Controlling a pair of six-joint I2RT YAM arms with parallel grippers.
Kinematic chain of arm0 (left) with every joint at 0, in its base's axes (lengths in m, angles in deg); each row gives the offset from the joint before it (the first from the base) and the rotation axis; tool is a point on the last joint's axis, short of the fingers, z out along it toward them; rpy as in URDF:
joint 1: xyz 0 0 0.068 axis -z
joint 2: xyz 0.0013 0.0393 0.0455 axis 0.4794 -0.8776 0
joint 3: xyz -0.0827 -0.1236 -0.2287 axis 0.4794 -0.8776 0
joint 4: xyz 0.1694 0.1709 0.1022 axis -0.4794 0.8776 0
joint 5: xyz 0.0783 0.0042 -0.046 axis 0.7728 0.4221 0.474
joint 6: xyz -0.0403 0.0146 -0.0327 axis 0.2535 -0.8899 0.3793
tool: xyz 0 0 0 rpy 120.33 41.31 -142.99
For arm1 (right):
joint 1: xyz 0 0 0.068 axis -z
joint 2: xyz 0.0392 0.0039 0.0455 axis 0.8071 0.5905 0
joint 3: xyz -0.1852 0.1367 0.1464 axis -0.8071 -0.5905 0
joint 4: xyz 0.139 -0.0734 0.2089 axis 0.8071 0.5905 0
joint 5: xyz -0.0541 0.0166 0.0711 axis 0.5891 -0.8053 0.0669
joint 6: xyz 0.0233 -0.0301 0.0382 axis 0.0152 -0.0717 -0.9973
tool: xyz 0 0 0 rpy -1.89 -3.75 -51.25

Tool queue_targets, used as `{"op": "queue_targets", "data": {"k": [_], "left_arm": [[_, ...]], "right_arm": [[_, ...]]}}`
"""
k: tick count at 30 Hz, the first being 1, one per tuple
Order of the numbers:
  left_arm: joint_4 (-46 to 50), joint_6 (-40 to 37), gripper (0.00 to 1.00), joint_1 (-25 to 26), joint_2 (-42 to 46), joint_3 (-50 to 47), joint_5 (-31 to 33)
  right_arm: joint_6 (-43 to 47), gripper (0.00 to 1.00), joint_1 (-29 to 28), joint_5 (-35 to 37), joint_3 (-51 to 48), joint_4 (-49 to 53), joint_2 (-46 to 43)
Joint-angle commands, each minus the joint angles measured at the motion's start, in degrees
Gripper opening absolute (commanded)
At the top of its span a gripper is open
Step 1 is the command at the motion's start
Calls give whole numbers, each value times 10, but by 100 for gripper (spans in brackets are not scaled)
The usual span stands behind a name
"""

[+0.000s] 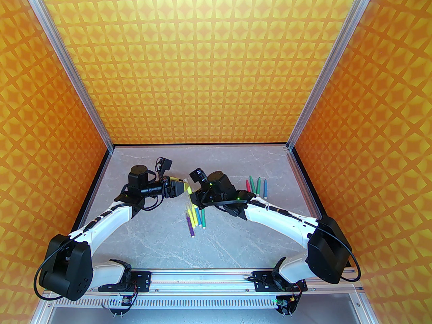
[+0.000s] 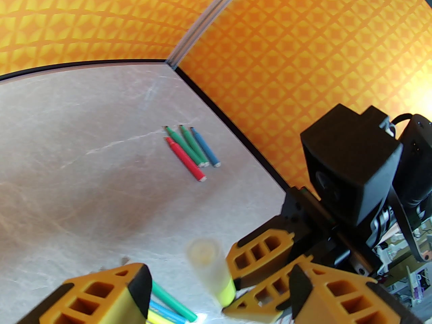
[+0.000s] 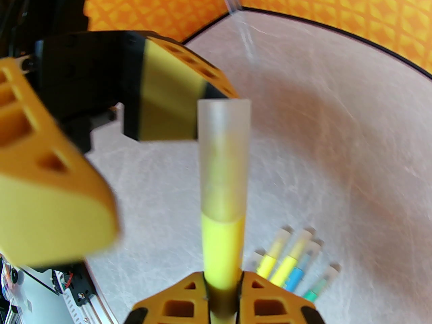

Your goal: Open the pen caps

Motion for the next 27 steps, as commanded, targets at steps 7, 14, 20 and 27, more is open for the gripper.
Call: {"op": "queue_targets", "data": {"k": [7,14,20,27], "left_arm": [[-16,15,59,9,-4,20,-22],[-16,13,52,8,-10,23,-22],[-16,15,42,8,-10,23,-22],[-14,12,27,9,-8,20,-22]], "right_arm": [[12,0,-5,-27,-11,-37,-10],[10,0,-6,-27,-15,-39,-8],[9,0,-6,-20,-21,-46,-10],[11,4,-6,-14,-26,-47,-13]]}}
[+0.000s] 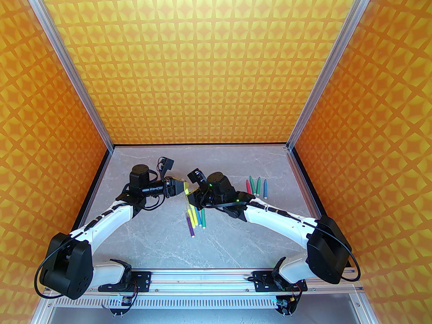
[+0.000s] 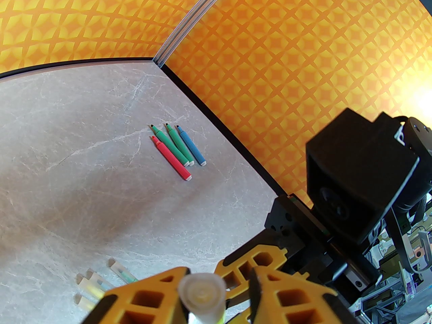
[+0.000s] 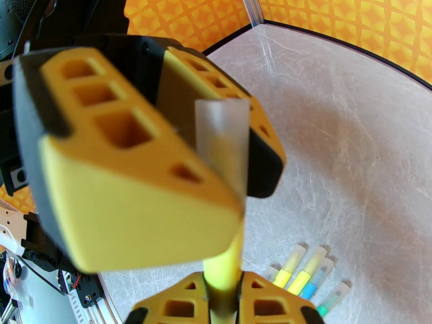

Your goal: Open the pen caps

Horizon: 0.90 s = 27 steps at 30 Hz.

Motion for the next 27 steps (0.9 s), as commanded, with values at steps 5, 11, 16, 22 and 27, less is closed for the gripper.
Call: {"op": "queue_targets", "data": {"k": [5,11,16,22,27], "left_arm": [[-9,6,18,2,-7,18,-12],[-20,16,11,3,-7,17,-12],[-25,23,7,3,-1,16,-12],[-23,24,6,3,2,15,-11],[-34,28,4,3,2,14,-12]], "right_arm": [[6,20,-3,9,-19,-19,-11],[2,35,-3,12,-27,-44,-5],[-1,35,-3,11,-23,-62,11],[-2,28,-3,8,-18,-73,25],[-2,16,-3,6,-23,-71,27]]}}
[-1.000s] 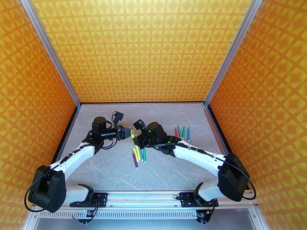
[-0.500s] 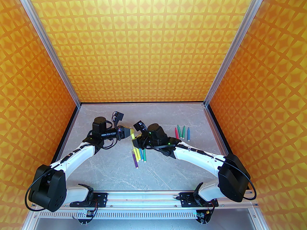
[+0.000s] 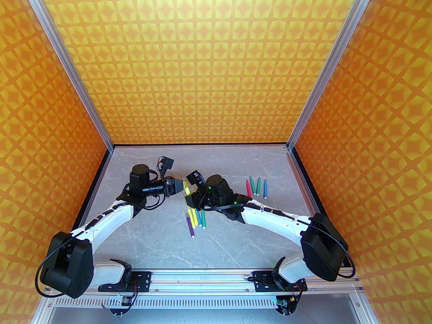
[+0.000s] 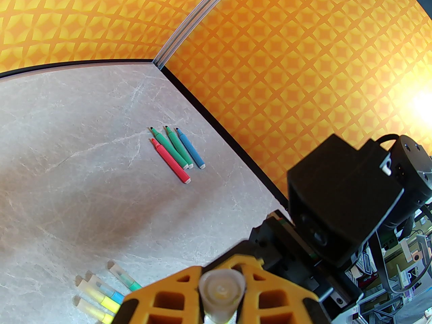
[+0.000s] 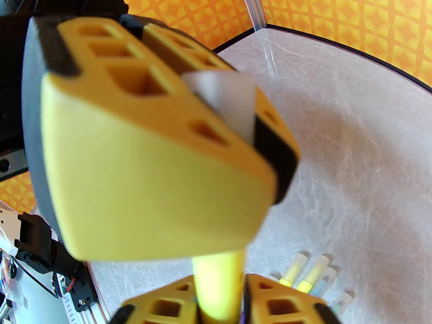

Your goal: Open the pen caps

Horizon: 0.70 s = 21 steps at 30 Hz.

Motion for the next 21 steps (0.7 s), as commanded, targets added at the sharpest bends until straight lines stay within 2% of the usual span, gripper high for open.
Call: {"op": "queue_targets", "data": {"k": [1,10,21], "left_arm": [[-20,13,3,3,6,14,-13],[-31,20,1,-4,1,19,-11],[-81,74,0,-22,-30,34,3]], "right_arm": [[-4,15,0,4,-3,-9,5],[-13,0,0,7,-69,-13,-30],[-21,0,1,2,-171,-23,-78]]}}
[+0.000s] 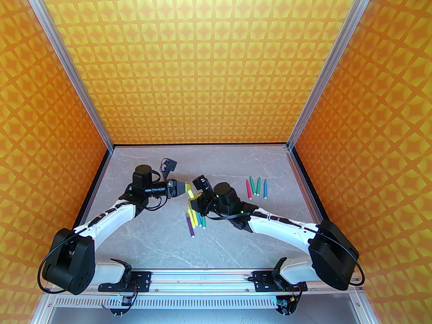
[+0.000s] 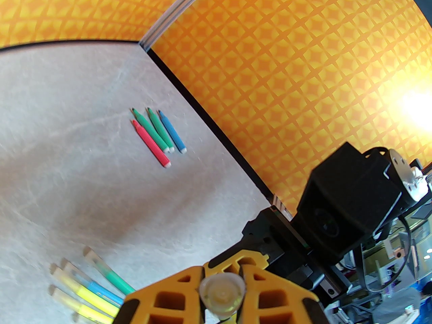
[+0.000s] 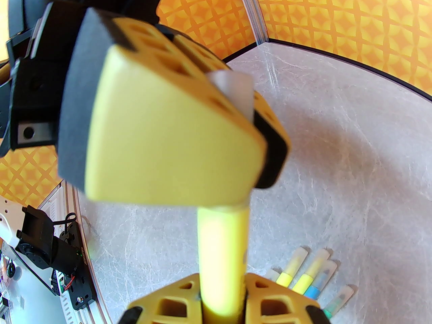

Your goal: Open the pen caps

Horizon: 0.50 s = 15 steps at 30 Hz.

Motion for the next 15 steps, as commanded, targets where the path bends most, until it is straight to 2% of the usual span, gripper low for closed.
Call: {"op": "queue_targets", "data": {"k": [1,9,12,15], "left_arm": [[-92,39,0,-26,-9,34,49],[-126,67,0,-29,-41,45,57],[-40,17,0,-30,-42,69,76],[120,-63,0,-29,-34,105,155]], "right_arm": [[-14,0,0,-4,-59,74,-18],[-27,0,1,9,-112,47,-46],[-32,0,1,50,-118,50,-53],[-25,0,1,129,-100,93,-56]]}}
